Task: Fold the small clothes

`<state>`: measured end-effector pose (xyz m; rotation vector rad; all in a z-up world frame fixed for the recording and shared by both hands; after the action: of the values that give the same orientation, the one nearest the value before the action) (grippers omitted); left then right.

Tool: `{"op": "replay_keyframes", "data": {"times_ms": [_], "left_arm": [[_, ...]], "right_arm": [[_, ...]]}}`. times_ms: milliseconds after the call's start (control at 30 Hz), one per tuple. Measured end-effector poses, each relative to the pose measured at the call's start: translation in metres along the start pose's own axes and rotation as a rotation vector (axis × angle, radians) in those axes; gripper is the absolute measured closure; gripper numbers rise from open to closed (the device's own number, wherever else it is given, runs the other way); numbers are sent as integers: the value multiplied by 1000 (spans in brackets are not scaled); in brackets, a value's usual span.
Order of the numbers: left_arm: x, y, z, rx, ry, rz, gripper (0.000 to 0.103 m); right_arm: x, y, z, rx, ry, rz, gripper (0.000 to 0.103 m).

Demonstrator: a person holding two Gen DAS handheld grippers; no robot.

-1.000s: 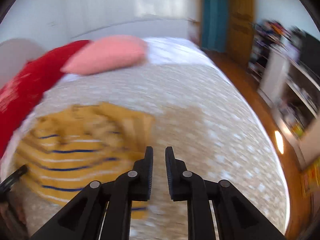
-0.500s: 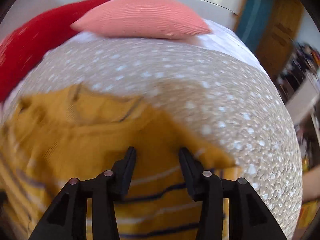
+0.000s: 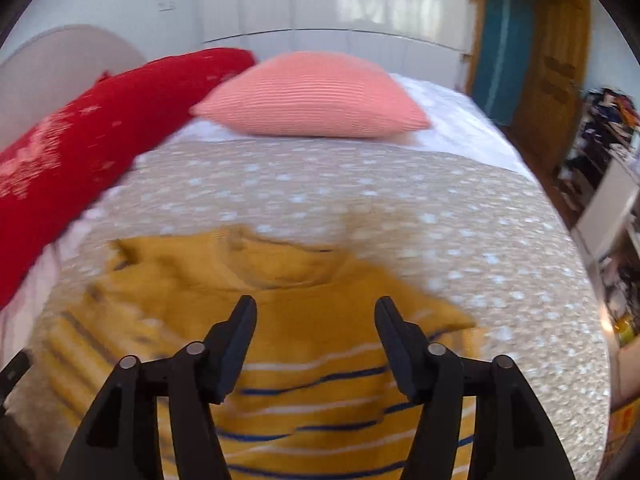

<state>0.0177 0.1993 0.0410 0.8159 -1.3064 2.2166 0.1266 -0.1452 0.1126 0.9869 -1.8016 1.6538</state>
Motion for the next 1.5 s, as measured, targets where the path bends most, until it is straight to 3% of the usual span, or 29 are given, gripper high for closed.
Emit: {"op": "replay_keyframes", "data": {"times_ms": [167, 300, 400, 467, 600, 700, 867, 967, 1067, 1267, 1400, 1500], "left_arm": [[2, -6, -35, 116, -16, 11, 4], [3, -9, -43, 135, -27, 22, 4], [2, -9, -48, 146, -16, 15, 4], [3, -10, -50, 152, -12, 13, 4], [3, -10, -54, 166, 1, 4, 4], [2, -9, -56, 172, -2, -1, 4], [3, -7, -52, 158, -16, 0, 4], [6, -6, -47, 148, -5, 14, 4], [11, -3, -38, 137, 21, 37, 4], [14, 14, -1, 43, 21, 42, 4], [12, 41, 41, -45, 59, -32, 4], [11, 62, 75, -147, 75, -76, 4]], "right_arm": [[-24, 21, -88, 57, -183, -155, 31], [-50, 28, -144, 72, -236, -181, 31], [-75, 33, -169, 104, -183, -198, 26], [-88, 37, -185, 169, -86, -187, 20], [-110, 55, -203, 313, 105, -182, 20], [-109, 58, -204, 320, 136, -156, 24], [-98, 52, -184, 249, 69, -144, 64], [-84, 44, -167, 189, -30, -133, 75], [-56, 31, -135, 124, -94, -77, 77], [8, 13, -4, -72, -116, 60, 79], [28, 30, 111, -251, -85, 98, 79], [25, 54, 163, -341, -78, 89, 79]]}}
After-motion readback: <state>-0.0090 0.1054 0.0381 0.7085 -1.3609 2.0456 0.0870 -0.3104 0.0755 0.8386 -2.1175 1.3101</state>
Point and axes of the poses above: each gripper's, at about its wrist camera, not at the fingertips, and x roughly against the way its jaws point, z to its right, y to its underside, the point moved 2 cm from there along -x, roughly the way its jaws point, and after that the axes turned 7 degrees about -x, right-handed, at the moved point
